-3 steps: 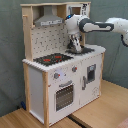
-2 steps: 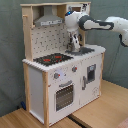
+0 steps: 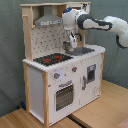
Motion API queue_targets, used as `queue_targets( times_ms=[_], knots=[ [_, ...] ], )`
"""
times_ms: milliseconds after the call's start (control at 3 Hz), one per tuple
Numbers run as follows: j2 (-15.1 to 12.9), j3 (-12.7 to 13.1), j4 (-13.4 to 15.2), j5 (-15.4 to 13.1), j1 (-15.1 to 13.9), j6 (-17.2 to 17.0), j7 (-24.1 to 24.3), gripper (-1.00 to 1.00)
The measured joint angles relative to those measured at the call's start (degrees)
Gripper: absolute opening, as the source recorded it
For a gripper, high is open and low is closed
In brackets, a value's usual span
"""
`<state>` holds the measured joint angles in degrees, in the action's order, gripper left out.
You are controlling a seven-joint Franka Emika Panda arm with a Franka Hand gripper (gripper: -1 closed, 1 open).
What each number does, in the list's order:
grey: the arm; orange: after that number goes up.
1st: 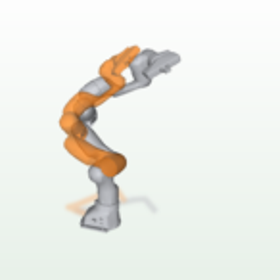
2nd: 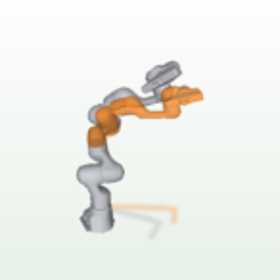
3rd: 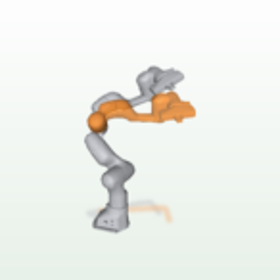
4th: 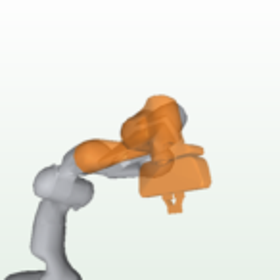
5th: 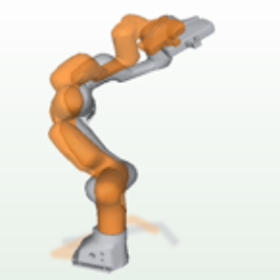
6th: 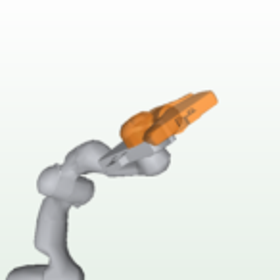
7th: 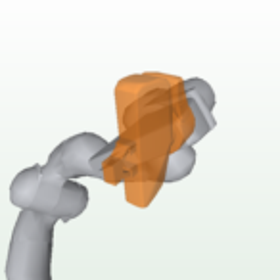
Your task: Play with the kitchen
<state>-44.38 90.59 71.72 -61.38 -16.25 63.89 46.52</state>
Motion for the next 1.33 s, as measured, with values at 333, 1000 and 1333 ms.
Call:
queue_targets(
  times_ms=[333,1000,1333],
  knots=[
    [-0.1,-2.8,-1.5,-0.5,4.2,2.3,-1.6,-1.00],
    [-0.4,-9.0,-6.3,-1.2,12.2,5.7,-5.9,-1.00],
    [-1.0,-11.0,-9.6,-2.2,16.0,6.0,-8.1,-1.00]
  ],
)
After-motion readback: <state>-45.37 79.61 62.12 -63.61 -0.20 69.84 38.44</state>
